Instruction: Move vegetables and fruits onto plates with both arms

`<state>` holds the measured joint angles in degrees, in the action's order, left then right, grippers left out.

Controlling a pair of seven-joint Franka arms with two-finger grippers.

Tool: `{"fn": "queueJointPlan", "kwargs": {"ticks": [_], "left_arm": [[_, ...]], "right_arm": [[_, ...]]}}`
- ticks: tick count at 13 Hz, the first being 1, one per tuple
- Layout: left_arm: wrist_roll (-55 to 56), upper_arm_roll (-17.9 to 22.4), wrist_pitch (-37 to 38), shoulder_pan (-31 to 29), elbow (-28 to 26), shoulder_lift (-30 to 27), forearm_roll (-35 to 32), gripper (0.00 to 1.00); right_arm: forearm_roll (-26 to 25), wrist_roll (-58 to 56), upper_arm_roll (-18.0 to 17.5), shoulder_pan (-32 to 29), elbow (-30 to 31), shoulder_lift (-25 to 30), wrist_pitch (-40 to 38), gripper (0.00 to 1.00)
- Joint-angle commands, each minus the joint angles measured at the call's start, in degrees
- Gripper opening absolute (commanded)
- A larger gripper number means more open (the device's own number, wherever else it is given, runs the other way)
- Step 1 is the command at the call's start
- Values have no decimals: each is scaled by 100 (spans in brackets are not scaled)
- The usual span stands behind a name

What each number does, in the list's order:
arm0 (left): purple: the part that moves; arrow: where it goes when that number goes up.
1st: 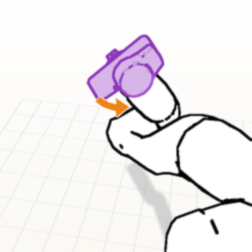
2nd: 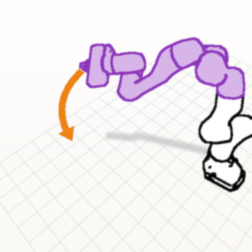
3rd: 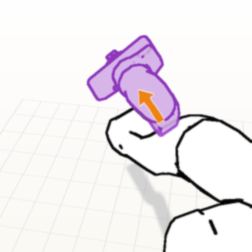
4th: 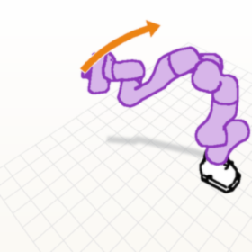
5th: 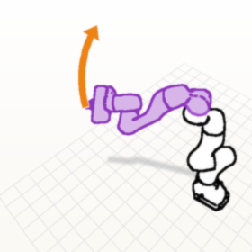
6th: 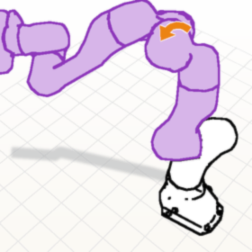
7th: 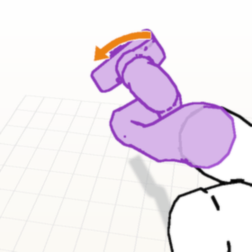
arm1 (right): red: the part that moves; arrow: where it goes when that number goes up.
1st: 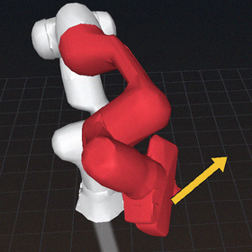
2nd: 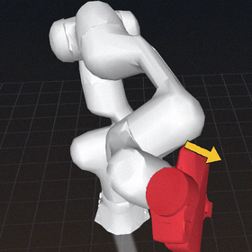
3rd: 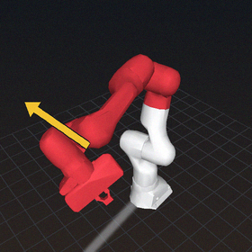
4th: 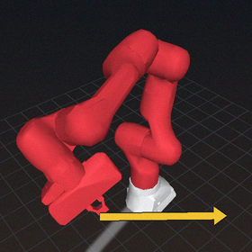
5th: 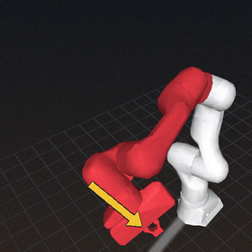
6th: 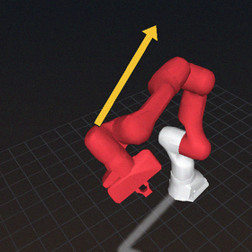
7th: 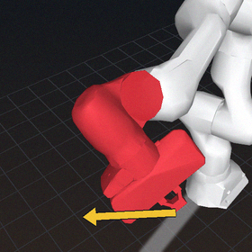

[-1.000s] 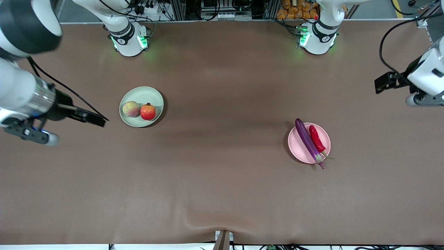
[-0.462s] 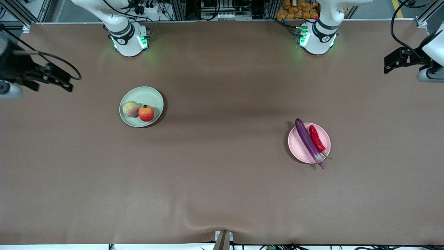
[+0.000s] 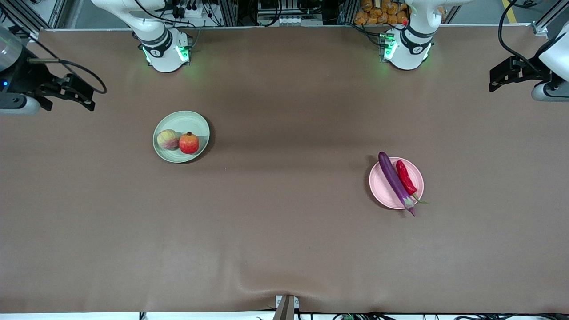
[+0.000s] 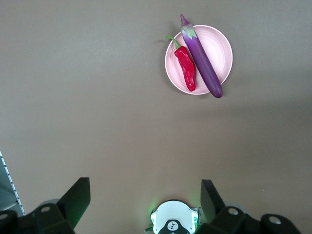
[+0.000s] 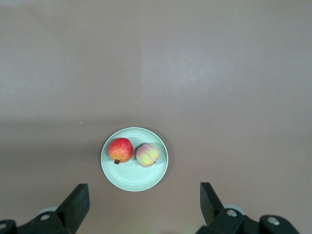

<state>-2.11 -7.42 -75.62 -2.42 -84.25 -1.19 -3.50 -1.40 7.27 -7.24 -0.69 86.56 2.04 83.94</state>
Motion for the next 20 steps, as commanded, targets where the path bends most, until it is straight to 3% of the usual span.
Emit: {"fn": "queueJointPlan", "kwargs": {"ticks": [1, 4, 20], "left_arm": [[-27, -49, 117, -57, -38, -110, 156, 100], [17, 162, 83, 136, -38, -101, 270, 100], [17, 162, -286, 58, -38, 49, 296, 100]], "right_arm": [[287, -190, 600, 236, 345, 306, 210, 100], [236, -279, 601, 219, -94, 131, 211, 100], [113, -104, 637, -98, -192, 121, -18, 100]]}}
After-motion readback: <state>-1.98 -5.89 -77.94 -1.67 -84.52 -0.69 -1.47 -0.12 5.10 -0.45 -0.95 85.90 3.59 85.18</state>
